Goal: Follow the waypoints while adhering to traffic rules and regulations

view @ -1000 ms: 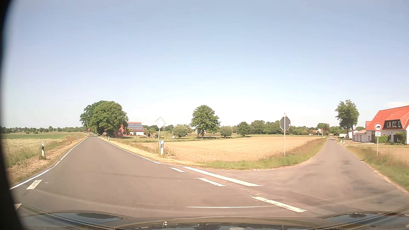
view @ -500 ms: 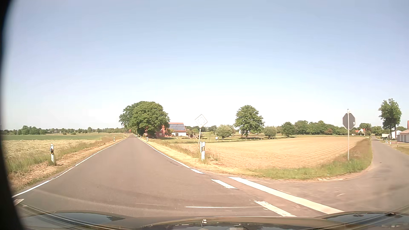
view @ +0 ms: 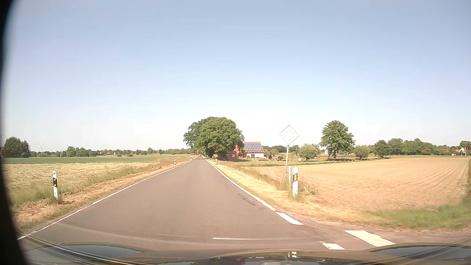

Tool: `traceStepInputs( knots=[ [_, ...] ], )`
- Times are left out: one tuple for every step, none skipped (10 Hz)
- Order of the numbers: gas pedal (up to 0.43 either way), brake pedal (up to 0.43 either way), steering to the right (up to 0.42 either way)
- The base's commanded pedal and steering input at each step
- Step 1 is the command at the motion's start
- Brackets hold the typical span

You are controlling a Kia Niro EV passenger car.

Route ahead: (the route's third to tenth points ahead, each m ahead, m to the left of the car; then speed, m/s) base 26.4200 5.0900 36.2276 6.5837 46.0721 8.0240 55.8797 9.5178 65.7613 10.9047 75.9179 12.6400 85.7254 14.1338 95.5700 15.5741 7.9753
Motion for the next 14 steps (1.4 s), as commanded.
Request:
traceStepInputs(
  knots=[
    [0.390, 0.000, -0.146],
    [0.390, 0.000, -0.128],
    [0.390, 0.000, -0.104],
    [0.390, 0.000, -0.083],
    [0.390, 0.000, -0.063],
    [0.390, 0.000, -0.046],
    [0.390, 0.000, -0.035],
    [0.390, 0.000, -0.029],
    [0.390, 0.000, -0.024],
    [0.390, 0.000, -0.020],
    [0.390, 0.000, -0.017],
    [0.390, 0.000, -0.015],
    [0.390, 0.000, -0.014],
    [0.390, 0.000, -0.014]
  ],
)
